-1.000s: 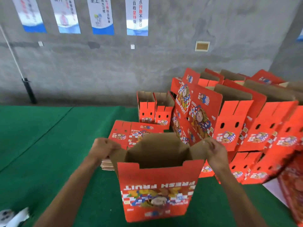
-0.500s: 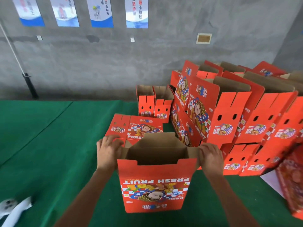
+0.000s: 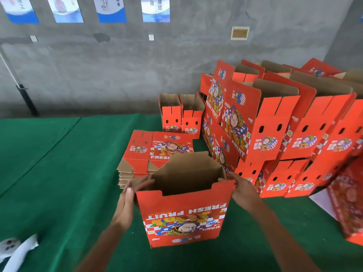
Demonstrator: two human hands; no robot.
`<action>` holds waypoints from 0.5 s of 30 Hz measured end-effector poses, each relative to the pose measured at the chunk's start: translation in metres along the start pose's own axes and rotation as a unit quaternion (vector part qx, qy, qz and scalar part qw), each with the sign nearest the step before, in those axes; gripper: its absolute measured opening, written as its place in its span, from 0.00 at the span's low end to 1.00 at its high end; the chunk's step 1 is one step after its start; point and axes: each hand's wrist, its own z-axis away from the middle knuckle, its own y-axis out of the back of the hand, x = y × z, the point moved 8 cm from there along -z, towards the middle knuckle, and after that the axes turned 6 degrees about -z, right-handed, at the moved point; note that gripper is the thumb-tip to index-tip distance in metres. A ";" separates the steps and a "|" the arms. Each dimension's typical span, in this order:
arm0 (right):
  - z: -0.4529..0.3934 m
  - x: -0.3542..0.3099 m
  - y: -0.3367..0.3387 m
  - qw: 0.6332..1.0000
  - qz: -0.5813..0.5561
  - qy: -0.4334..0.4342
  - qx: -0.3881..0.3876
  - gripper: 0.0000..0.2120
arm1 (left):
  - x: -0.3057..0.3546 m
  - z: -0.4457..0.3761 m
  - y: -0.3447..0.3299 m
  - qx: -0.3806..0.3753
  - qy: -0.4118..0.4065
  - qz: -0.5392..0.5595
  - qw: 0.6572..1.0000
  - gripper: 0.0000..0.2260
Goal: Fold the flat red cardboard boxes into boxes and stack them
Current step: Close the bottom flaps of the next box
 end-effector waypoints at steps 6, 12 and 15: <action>-0.002 0.016 -0.004 0.997 -0.072 -0.030 0.002 0.16 | -0.008 -0.015 0.000 0.073 0.025 -0.101 0.992 0.18; 0.009 0.016 0.003 0.977 -0.174 -0.025 0.118 0.21 | -0.009 -0.036 -0.010 0.077 0.094 -0.265 0.956 0.36; 0.012 0.025 0.007 0.924 -0.310 -0.108 0.197 0.37 | -0.010 -0.035 0.000 0.117 0.132 -0.227 0.958 0.48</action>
